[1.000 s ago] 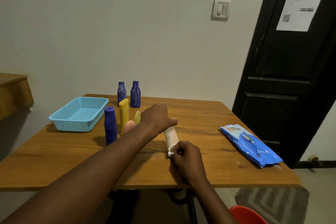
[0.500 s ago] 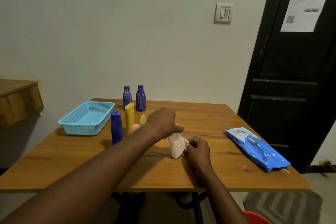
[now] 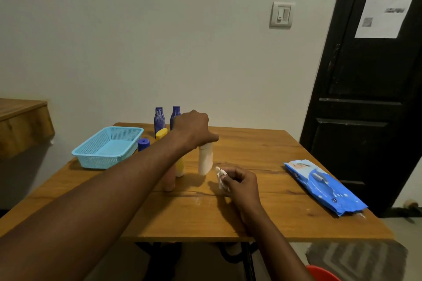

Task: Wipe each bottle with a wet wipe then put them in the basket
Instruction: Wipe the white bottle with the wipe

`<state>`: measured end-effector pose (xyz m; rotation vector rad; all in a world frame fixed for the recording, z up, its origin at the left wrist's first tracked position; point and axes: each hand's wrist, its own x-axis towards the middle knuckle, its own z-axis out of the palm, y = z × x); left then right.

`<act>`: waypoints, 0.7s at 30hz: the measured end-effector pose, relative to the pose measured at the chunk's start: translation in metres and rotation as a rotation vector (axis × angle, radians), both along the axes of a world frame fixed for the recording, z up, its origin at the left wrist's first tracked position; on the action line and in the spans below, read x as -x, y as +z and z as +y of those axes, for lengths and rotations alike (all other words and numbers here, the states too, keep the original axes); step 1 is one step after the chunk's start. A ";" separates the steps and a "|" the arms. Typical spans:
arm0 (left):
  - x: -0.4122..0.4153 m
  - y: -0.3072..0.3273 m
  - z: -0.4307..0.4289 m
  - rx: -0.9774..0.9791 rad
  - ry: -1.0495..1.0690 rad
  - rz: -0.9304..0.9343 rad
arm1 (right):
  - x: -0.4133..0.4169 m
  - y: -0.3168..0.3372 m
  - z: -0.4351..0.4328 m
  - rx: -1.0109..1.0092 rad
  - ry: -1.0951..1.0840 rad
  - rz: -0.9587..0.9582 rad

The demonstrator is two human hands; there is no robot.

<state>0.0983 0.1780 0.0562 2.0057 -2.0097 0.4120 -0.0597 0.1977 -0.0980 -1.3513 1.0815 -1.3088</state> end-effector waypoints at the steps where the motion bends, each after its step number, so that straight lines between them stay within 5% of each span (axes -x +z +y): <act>1: -0.001 0.002 -0.004 0.001 0.013 -0.026 | -0.001 0.001 -0.003 0.008 -0.003 0.005; 21: -0.006 -0.027 -0.046 -0.169 0.180 -0.330 | -0.010 -0.019 -0.023 -0.006 0.073 -0.010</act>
